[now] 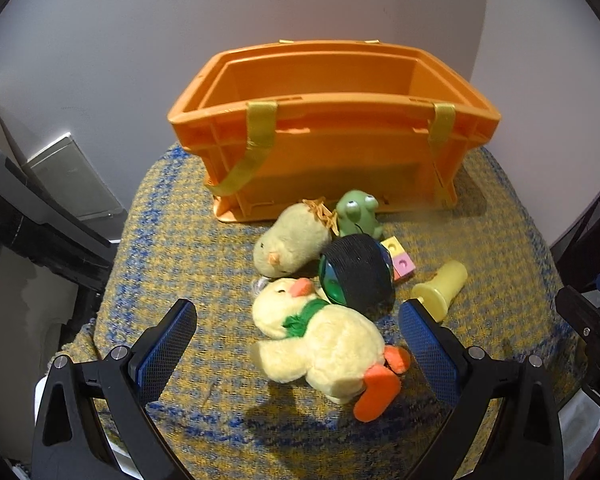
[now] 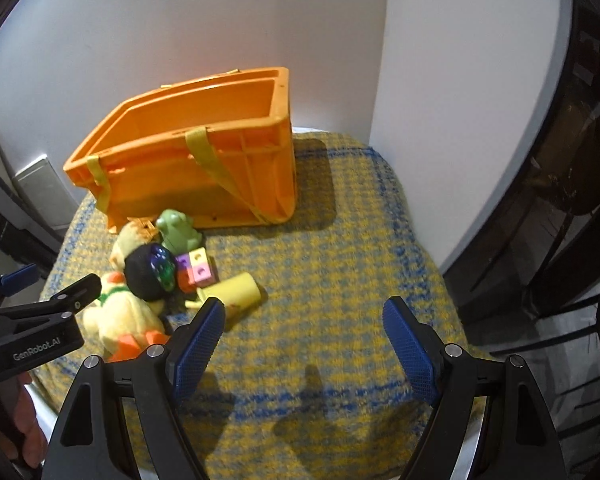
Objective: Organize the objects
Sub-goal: 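Move both tools back toward the remaining toys beside the crate, then grasp the yellow duck plush with the left tool while the right tool grasps the yellow sippy cup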
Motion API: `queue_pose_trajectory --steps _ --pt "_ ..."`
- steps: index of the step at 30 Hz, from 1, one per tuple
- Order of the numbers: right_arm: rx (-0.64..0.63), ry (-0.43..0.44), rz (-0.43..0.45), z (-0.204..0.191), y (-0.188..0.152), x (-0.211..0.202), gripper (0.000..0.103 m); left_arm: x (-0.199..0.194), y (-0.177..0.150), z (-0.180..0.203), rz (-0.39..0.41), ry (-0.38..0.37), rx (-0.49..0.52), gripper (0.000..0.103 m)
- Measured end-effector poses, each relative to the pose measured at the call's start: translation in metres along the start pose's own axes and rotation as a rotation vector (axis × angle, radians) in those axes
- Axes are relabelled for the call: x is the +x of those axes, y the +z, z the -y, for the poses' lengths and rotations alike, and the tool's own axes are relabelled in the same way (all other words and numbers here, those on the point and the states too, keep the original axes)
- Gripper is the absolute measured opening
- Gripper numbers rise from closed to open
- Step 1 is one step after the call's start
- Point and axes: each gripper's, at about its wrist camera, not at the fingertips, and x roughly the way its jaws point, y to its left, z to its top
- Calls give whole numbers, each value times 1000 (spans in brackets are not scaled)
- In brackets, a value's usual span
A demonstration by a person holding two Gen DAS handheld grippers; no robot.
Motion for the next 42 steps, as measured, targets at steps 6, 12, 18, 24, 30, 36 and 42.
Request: queue_pose_trajectory --steps 6,12,18,24,30,36,42 --pt "10 -4 -32 5 -9 11 81 19 -8 6 -36 -7 2 103" --pt "1 -3 -42 2 -11 17 81 40 -16 4 -77 -13 -20 103" --pt "-5 -5 -56 -1 -14 23 81 58 -24 7 -119 -34 -27 101" --pt "-10 -6 -71 -3 -17 27 81 72 -32 9 -164 -79 -30 79" --pt "-14 3 -73 -8 -15 28 81 64 -35 10 -149 -68 -13 64" --pt "-23 28 -73 -17 -10 33 81 50 -36 -7 -129 -38 -40 64" --pt "-54 58 -81 -36 -4 43 81 45 -31 -34 -114 -3 -84 64"
